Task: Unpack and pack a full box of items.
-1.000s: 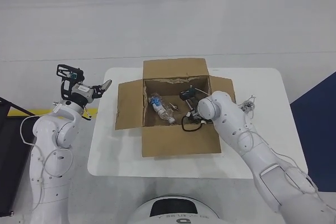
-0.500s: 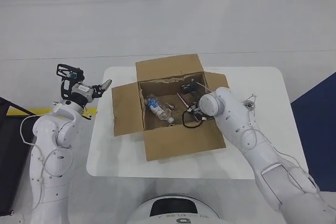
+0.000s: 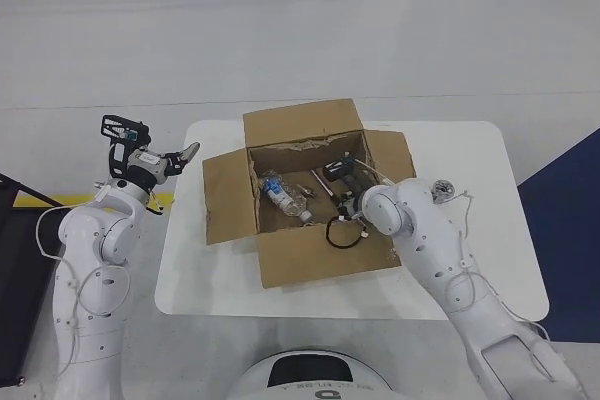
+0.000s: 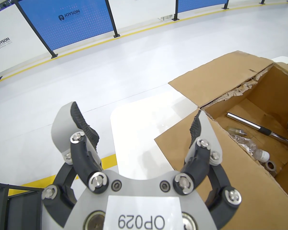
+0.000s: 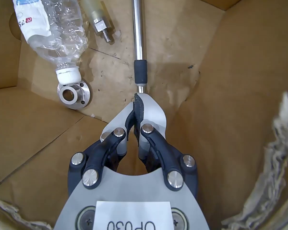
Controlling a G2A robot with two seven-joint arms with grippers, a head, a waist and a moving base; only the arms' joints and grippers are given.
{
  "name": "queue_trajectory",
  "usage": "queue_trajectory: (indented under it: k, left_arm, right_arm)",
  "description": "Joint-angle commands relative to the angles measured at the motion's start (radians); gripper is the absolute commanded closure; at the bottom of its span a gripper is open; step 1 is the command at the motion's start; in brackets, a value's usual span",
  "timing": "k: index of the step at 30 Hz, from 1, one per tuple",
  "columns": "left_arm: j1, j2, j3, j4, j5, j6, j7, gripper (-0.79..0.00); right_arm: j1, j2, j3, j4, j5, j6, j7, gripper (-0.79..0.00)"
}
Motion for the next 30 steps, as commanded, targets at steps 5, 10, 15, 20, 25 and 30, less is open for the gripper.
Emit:
queue_trajectory:
  k: [5, 10, 15, 20, 25, 30]
  left_arm:
    - [0.000, 0.000, 0.000, 0.000, 0.000, 0.000, 0.000, -0.785]
    - [0.000, 0.000, 0.000, 0.000, 0.000, 0.000, 0.000, -0.785]
    - [0.000, 0.000, 0.000, 0.000, 0.000, 0.000, 0.000, -0.785]
    - [0.000, 0.000, 0.000, 0.000, 0.000, 0.000, 0.000, -0.785]
    - [0.000, 0.000, 0.000, 0.000, 0.000, 0.000, 0.000, -0.785]
    - [0.000, 0.000, 0.000, 0.000, 0.000, 0.000, 0.000, -0.785]
  right_arm:
    - [0.067, -0.021, -0.051, 0.083, 0.005, 0.028, -0.006, -0.314]
    - [0.120, -0.041, -0.089, 0.164, 0.037, 0.035, 0.004, -0.323]
    - [0.162, -0.061, -0.125, 0.234, 0.072, 0.025, -0.001, -0.320]
    - [0.207, -0.080, -0.152, 0.318, 0.103, 0.025, -0.008, -0.326]
    - [0.249, -0.100, -0.179, 0.416, 0.118, 0.029, -0.009, -0.320]
    - [0.282, -0.118, -0.202, 0.488, 0.140, 0.016, -0.014, -0.296]
